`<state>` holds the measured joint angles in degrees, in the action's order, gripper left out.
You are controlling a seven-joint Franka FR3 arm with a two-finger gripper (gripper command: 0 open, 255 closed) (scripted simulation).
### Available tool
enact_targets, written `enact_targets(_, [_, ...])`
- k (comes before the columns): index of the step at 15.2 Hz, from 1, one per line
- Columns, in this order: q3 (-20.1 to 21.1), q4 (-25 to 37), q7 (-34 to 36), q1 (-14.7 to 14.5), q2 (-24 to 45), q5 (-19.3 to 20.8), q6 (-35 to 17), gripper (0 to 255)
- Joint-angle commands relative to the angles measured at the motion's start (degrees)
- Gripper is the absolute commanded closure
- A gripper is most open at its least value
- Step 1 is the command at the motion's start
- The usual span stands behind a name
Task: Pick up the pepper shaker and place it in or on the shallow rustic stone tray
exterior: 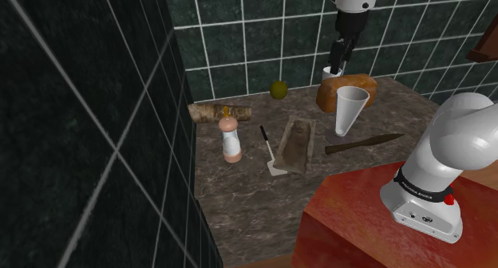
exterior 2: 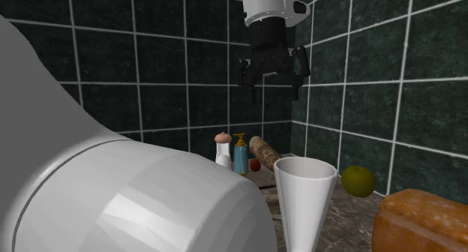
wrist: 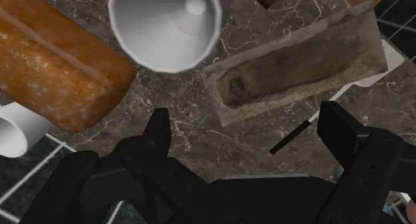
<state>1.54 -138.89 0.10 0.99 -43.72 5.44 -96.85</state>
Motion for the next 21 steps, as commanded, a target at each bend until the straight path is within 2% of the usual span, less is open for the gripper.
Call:
enact_targets(1, [0.0, 0.0, 0.0, 0.0, 0.0, 0.0, 0.0, 0])
enact_targets(7, [6.2, 3.1, 7.8, -1.7, 9.3, -2.8, -5.1, 0])
enact_targets(12, [11.1, 7.7, 14.3, -2.6, 18.4, -3.5, -8.6, 0])
enact_targets(21, [18.5, 20.7, 26.6, -3.9, 37.1, -0.2, -12.0, 0])
